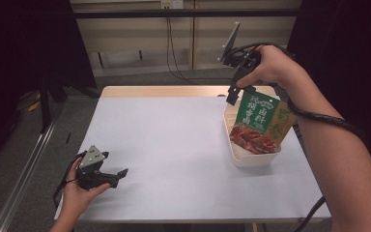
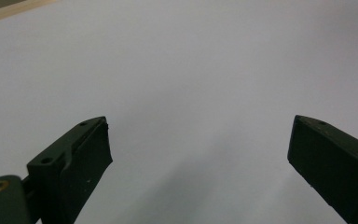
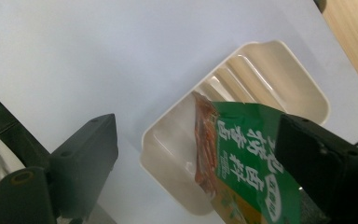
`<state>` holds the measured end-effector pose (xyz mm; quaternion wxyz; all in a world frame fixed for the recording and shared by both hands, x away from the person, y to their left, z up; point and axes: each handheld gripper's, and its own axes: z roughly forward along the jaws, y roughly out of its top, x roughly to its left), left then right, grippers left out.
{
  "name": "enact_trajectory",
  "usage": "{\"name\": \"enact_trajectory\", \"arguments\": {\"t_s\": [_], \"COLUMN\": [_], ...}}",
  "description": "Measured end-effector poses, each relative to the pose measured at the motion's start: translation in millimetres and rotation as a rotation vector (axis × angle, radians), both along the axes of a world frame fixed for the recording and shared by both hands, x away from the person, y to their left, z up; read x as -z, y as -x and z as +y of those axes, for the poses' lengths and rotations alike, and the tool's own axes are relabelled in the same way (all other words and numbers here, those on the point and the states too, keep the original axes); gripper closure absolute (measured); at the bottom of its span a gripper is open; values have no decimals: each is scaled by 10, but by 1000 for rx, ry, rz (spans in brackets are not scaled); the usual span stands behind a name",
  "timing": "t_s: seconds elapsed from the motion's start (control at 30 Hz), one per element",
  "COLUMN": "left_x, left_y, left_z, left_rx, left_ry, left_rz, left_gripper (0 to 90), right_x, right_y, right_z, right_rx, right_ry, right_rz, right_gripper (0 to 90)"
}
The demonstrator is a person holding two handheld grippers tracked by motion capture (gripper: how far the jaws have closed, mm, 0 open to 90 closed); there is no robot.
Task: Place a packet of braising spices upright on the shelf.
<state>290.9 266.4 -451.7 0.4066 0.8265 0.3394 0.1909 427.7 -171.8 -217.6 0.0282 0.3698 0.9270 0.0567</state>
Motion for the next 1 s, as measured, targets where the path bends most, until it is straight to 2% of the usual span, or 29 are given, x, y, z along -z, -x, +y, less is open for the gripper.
{"name": "enact_trajectory", "arguments": {"t_s": [0.37, 0.47, 1.0], "left_x": [11, 9, 12], "left_y": [9, 12, 9], "left_z": [-14, -15, -9], "left_rx": [1, -4, -2], "left_ry": [0, 0, 4], "left_rz": [10, 11, 12], "left_gripper": [56, 55, 53], "right_x": [154, 220, 474], "right_y": [41, 61, 135], "right_z": [146, 194, 366], "right_rx": [-31, -61, -87], "right_ry": [-2, -14, -29], "right_rz": [14, 8, 25], "right_gripper": [136, 137, 140]}}
